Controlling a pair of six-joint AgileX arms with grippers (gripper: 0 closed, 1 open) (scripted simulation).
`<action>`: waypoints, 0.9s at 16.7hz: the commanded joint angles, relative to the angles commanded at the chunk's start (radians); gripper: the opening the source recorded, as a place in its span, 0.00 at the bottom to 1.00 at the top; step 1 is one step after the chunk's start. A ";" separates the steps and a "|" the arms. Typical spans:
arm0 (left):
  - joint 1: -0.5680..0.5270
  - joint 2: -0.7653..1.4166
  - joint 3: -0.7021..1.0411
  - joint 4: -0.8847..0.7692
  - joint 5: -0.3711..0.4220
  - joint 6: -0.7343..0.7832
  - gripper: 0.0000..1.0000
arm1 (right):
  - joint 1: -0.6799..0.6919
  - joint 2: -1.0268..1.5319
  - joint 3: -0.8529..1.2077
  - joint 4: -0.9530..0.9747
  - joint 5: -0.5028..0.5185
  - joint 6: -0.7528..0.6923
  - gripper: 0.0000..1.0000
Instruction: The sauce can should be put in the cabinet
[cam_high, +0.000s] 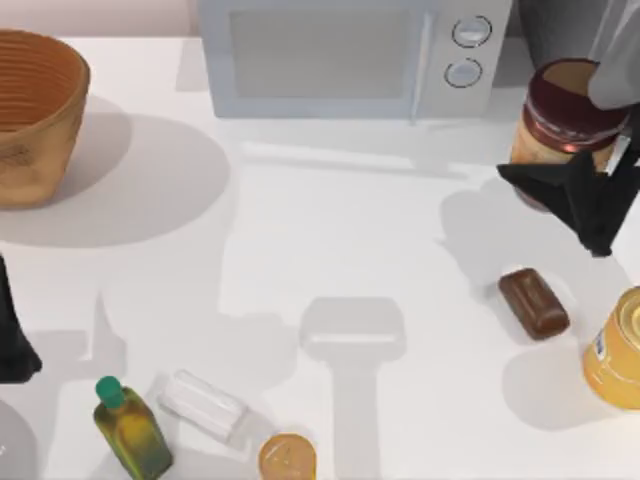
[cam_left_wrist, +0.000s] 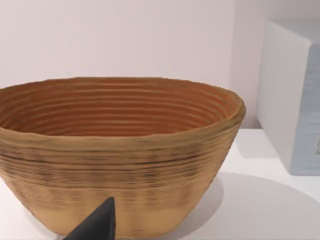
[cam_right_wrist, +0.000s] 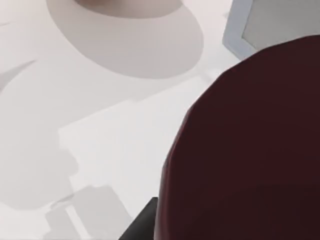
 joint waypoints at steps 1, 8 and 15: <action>0.000 0.000 0.000 0.000 0.000 0.000 1.00 | -0.025 -0.097 -0.070 0.016 0.046 0.040 0.00; 0.000 0.000 0.000 0.000 0.000 0.000 1.00 | -0.174 -0.771 -0.564 0.160 0.361 0.292 0.00; 0.000 0.000 0.000 0.000 0.000 0.000 1.00 | -0.246 -1.187 -0.889 0.284 0.554 0.432 0.00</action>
